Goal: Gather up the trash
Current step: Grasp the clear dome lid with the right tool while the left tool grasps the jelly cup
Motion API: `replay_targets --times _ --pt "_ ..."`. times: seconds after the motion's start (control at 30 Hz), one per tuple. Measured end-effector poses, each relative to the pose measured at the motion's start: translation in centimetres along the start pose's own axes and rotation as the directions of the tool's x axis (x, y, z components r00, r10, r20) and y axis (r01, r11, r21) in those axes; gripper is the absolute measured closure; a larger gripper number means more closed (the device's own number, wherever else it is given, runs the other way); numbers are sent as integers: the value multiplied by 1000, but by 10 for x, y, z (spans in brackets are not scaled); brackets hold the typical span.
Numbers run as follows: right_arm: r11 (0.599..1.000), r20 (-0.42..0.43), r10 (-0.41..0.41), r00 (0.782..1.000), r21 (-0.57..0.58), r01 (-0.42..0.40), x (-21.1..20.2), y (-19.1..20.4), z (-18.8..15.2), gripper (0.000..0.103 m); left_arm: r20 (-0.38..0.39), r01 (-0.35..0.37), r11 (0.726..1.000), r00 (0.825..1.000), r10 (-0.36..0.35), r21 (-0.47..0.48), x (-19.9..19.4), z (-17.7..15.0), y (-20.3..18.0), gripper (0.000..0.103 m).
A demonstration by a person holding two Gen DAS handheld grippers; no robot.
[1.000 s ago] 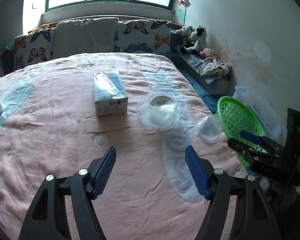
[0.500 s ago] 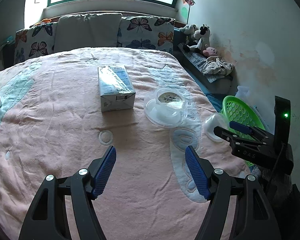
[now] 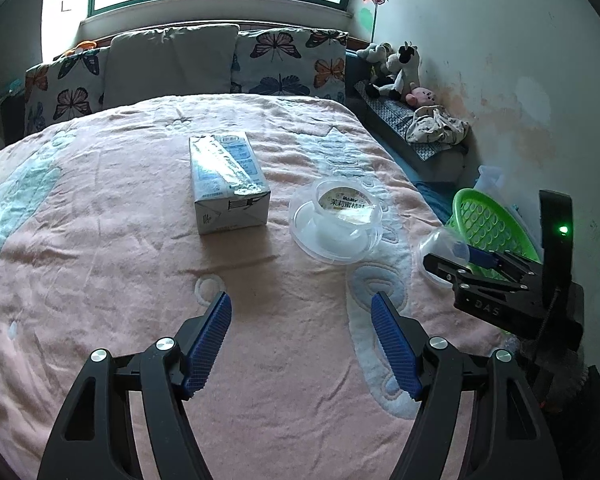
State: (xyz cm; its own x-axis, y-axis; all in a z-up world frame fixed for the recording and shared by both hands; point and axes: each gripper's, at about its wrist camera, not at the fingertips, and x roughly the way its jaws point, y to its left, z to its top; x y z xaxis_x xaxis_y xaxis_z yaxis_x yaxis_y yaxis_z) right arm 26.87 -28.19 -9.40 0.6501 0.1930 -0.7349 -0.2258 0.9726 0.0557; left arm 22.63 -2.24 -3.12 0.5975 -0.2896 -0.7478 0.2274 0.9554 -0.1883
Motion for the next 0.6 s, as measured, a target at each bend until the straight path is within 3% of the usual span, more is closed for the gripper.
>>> replay_targets --times 0.43,0.6 --pt "999 82 29 996 22 -31 -50 -9 -7 43 -4 -23 993 1000 24 120 26 32 -24 26" --pt "999 109 27 994 36 -31 -69 -16 -13 43 -3 -2 984 1000 2 180 37 46 -39 26"
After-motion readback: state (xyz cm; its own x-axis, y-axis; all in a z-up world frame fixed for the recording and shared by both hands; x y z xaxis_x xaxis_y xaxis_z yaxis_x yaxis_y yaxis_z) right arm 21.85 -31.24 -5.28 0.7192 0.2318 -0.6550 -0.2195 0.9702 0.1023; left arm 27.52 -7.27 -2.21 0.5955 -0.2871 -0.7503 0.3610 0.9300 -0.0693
